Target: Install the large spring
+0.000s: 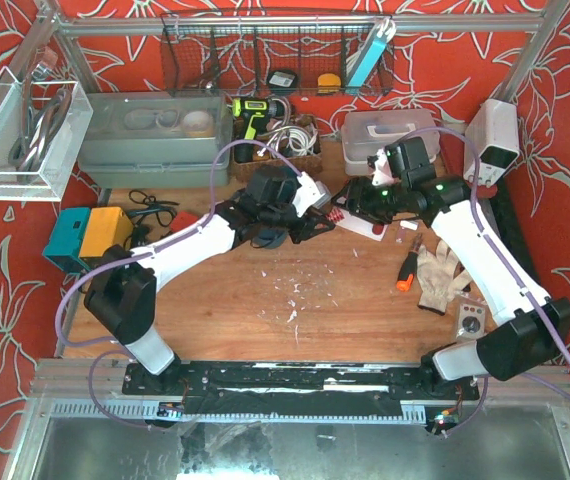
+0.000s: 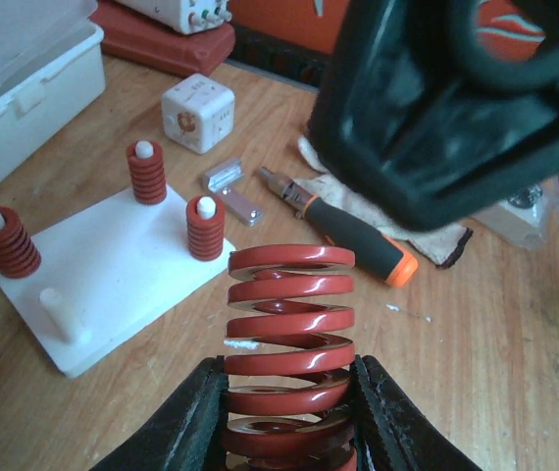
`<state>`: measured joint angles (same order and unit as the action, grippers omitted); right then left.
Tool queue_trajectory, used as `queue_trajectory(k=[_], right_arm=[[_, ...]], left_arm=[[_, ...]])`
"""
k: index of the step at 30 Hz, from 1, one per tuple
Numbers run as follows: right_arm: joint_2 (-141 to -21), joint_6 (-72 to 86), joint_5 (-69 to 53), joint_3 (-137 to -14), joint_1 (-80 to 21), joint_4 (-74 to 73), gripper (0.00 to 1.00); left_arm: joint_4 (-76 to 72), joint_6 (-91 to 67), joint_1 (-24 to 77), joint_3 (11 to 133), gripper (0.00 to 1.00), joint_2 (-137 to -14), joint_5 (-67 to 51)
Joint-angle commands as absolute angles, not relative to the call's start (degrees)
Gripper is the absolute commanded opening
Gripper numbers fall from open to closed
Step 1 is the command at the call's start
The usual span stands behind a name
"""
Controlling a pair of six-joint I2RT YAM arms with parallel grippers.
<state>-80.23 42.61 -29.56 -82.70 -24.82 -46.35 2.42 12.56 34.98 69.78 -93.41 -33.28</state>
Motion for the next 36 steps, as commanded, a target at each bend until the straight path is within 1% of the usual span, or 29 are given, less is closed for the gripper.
queue_trajectory(k=[1,10,14,19,22,24,25,26,29,31,32,33,34,36], right_arm=[[-79.99,46.26,-30.82,-81.48,-25.05,-45.48,0.62],[-80.00,53.32,-33.48,-75.77,-24.72,-39.28,0.63],[-79.24,56.53,-35.28,-74.36,-24.70,-32.81,0.55],[-78.14,59.26,-37.33,-73.11,-24.74,-28.74,0.41],[-77.33,61.65,-38.37,-71.26,-24.70,-24.43,0.37],[-77.17,61.85,-38.44,-71.17,-24.72,-23.35,0.28],[-77.10,61.30,-38.20,-71.45,-24.74,-23.38,0.23],[-76.99,60.62,-37.65,-71.64,-24.70,-23.50,0.18],[-76.16,58.82,-34.86,-71.53,-24.70,-23.06,0.05],[-75.79,57.14,-30.91,-71.14,-24.69,-21.70,0.00],[-75.60,55.53,-28.98,-71.06,-24.65,-21.50,0.00],[-75.40,53.86,-26.59,-70.98,-24.81,-21.22,0.00],[-75.10,51.04,-23.45,-70.55,-25.04,-20.69,0.00],[-74.52,46.77,-17.45,-68.04,-25.32,-16.16,0.00]], left_arm=[[-1.51,11.92,35.50,71.52,0.02,-90.77,-37.63],[-6.51,7.74,35.60,70.16,0.01,-89.45,-40.23],[-7.57,7.04,35.60,69.73,0.01,-89.47,-40.86],[-8.28,7.03,35.60,69.52,0.01,-89.97,-40.37],[-9.12,6.45,35.60,69.45,0.02,-90.28,-39.93],[-9.59,6.09,35.60,69.43,0.03,-90.34,-39.78],[-9.58,5.95,35.60,69.37,0.07,-90.43,-39.50],[-9.46,5.71,35.60,69.24,0.13,-90.48,-38.80],[-8.53,5.15,35.60,68.37,0.41,-90.09,-35.12],[-7.64,4.41,35.61,67.32,0.56,-89.64,-31.63],[-6.98,3.53,35.33,66.72,0.61,-89.45,-30.01],[-6.35,2.52,35.02,65.97,0.89,-88.95,-28.82],[-5.76,1.35,34.60,64.75,0.99,-88.36,-27.52],[-4.84,-1.49,33.72,61.95,1.00,-86.54,-25.95]])
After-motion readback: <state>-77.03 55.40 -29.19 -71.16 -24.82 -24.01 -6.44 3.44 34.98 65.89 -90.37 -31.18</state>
